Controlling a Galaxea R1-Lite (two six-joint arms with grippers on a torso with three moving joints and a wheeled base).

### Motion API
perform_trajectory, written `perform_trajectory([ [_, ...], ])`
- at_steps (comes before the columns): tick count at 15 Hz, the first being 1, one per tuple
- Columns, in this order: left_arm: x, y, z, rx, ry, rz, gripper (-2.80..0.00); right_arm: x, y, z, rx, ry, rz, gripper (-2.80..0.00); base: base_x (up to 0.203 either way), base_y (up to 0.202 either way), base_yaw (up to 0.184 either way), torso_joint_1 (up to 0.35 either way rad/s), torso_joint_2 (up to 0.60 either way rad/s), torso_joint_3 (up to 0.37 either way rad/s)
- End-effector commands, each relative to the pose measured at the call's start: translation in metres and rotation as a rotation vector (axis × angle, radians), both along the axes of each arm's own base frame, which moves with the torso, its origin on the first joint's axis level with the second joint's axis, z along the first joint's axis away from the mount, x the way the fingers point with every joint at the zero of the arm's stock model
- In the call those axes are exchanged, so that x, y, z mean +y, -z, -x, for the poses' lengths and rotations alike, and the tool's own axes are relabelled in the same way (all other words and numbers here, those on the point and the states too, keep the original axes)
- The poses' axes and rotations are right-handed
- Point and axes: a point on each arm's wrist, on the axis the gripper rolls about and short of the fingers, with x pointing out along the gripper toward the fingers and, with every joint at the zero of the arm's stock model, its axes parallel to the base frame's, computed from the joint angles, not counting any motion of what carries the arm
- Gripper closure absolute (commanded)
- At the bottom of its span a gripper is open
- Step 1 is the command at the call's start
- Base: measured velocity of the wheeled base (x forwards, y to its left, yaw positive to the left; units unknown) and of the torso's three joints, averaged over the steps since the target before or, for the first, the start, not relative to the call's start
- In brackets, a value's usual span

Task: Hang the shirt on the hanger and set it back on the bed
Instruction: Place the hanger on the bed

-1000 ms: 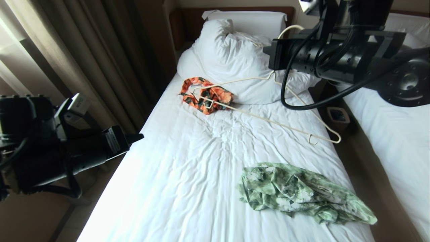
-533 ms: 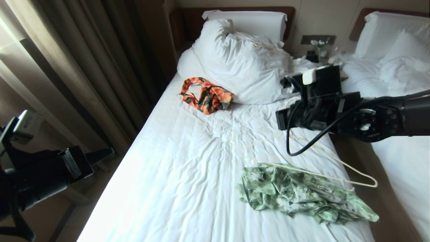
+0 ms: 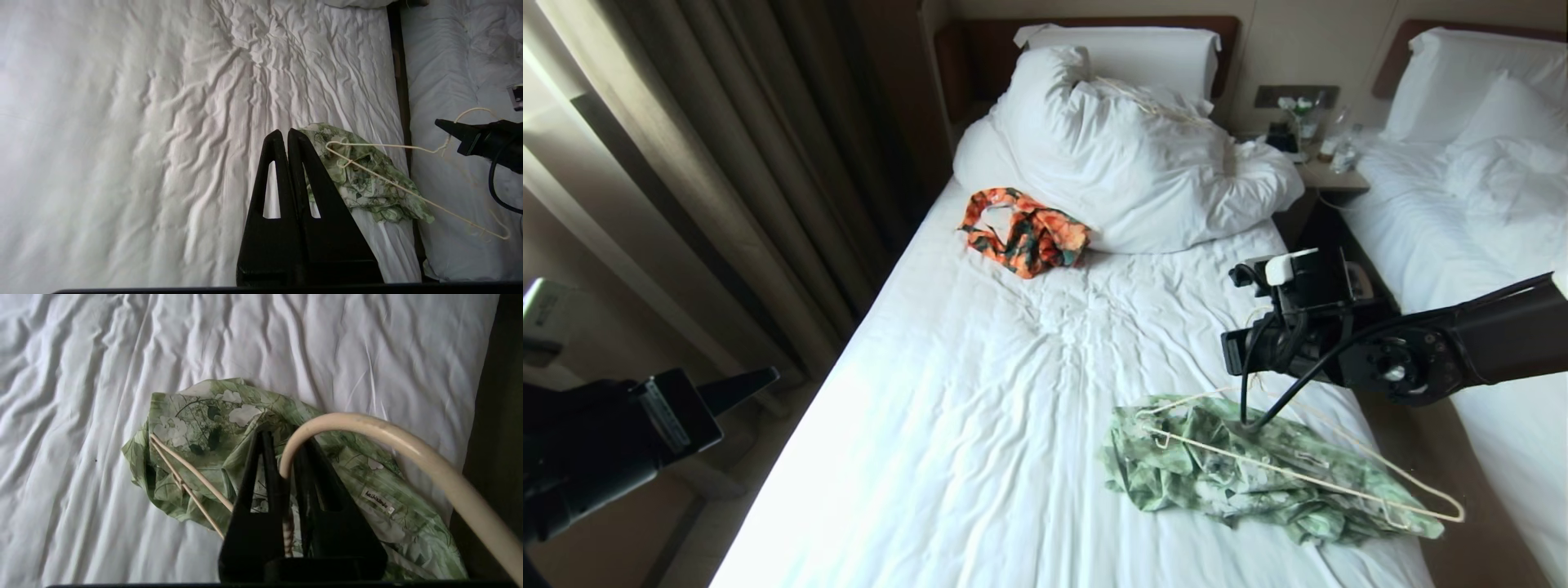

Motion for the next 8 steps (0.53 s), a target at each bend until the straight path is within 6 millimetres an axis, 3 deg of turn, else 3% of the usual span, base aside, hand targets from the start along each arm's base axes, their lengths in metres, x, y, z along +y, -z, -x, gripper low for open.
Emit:
perform_trajectory([
  [1, 0.001, -0.003, 0.006, -0.026, -0.017, 0.000, 0.00, 0.003, 0.020, -0.007, 0.037, 0.002, 0.007, -2.80, 0.000, 0.000, 0.000, 0.000, 0.00, 0.000],
  [3, 0.001, -0.005, 0.009, -0.041, -0.029, -0.002, 0.00, 0.002, 0.023, -0.004, 0.067, 0.008, 0.029, -2.80, 0.000, 0.000, 0.000, 0.000, 0.00, 0.000],
  [8, 0.002, -0.005, 0.017, -0.038, -0.028, -0.001, 0.00, -0.005, 0.006, 0.011, 0.103, 0.030, 0.065, -2.80, 0.000, 0.000, 0.000, 0.000, 0.00, 0.000],
])
